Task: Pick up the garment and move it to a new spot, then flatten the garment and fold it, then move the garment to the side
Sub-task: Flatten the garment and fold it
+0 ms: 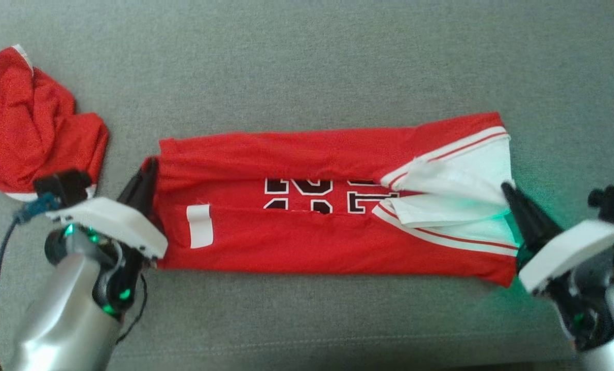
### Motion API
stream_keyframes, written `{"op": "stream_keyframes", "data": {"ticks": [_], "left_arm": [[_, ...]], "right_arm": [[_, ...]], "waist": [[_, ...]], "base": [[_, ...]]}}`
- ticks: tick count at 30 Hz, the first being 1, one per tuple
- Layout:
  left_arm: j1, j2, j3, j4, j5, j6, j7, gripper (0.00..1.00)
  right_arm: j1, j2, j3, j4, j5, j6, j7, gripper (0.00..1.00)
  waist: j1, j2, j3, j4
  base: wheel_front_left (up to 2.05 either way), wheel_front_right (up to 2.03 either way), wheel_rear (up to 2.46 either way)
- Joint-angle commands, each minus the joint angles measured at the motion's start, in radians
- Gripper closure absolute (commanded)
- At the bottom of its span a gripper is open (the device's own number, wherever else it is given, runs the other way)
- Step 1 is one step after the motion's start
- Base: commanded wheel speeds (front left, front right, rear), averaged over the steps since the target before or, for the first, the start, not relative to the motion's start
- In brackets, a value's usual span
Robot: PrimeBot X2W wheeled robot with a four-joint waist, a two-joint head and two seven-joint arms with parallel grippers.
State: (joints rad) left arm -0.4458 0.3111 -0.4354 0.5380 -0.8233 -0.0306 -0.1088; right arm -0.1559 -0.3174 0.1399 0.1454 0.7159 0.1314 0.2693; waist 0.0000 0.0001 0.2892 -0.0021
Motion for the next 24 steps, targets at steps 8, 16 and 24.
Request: {"op": "stream_keyframes", "data": {"ticks": [8, 16, 24], "left_arm": [[0.149, 0.064, 0.044, -0.151, 0.015, 0.107, -0.019, 0.00], [0.271, 0.072, 0.045, -0.320, 0.190, 0.293, -0.141, 0.00], [0.338, 0.071, 0.052, -0.512, 0.317, 0.374, -0.152, 0.00]], "right_arm": [[0.148, 0.075, -0.041, -0.147, -0.123, -0.001, 0.005, 0.00], [0.187, 0.145, -0.103, -0.274, -0.325, -0.001, -0.117, 0.00], [0.199, 0.180, -0.100, -0.364, -0.438, -0.001, -0.142, 0.00]], "waist": [[0.0000, -0.0001, -0.047, -0.021], [0.0000, -0.0001, -0.105, -0.023], [0.0000, -0.0001, -0.141, -0.019]], "base": [[0.00, 0.00, 0.00], [0.00, 0.00, 0.00], [0.00, 0.00, 0.00]]}}
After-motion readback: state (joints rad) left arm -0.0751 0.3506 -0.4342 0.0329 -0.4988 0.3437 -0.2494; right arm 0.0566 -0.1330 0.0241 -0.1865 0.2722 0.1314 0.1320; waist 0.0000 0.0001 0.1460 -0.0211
